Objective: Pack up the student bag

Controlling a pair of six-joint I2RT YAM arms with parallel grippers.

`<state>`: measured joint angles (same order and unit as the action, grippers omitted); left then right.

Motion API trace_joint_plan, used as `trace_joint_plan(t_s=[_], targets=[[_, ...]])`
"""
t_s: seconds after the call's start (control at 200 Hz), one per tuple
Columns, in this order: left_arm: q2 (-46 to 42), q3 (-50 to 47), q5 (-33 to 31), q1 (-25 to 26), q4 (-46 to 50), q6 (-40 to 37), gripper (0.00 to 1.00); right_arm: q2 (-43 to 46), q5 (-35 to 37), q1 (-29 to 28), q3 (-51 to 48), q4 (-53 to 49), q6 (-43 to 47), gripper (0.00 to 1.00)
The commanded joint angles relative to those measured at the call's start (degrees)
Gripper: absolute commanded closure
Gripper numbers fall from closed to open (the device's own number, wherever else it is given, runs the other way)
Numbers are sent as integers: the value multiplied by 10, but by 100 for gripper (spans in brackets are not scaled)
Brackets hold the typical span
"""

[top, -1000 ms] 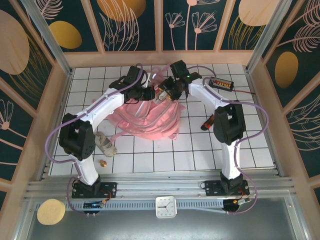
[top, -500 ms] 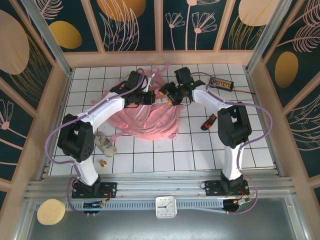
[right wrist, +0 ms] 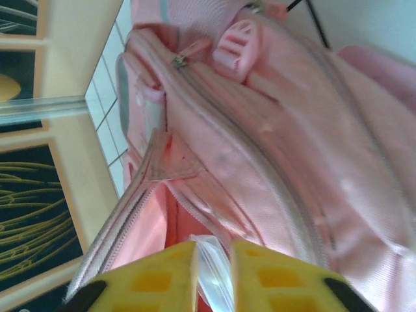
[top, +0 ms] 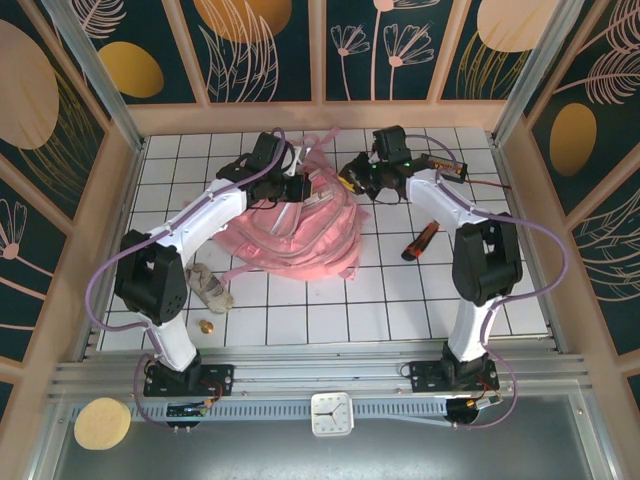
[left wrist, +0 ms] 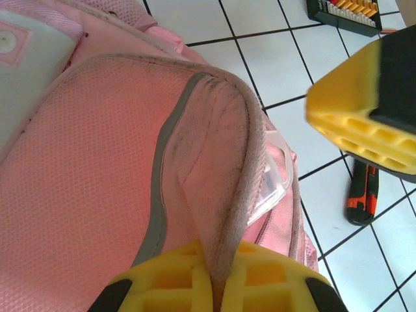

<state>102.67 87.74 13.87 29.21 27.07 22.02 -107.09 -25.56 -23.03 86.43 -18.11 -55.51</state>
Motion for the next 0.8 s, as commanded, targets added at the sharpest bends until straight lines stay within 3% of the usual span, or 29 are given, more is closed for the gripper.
trace_joint_plan(t_s=[0.0,0.205,0.335,0.41,0.59,0.796], targets=[[-36,36,39,3,-40,18,100,-29,-28,-20,23,37,-11,93],[-37,24,38,3,-47,24,100,-74,-42,-47,58,48,-22,97],[-36,14,32,3,-47,21,100,-49,-45,-43,42,69,-12,95],[-35,10,27,3,-46,20,100,-10,-26,-37,25,69,12,88],[-32,1,16,3,-46,23,100,114,30,-19,-43,32,96,51],[-28,1,7,3,-41,19,100,256,32,-78,-149,92,315,38]])
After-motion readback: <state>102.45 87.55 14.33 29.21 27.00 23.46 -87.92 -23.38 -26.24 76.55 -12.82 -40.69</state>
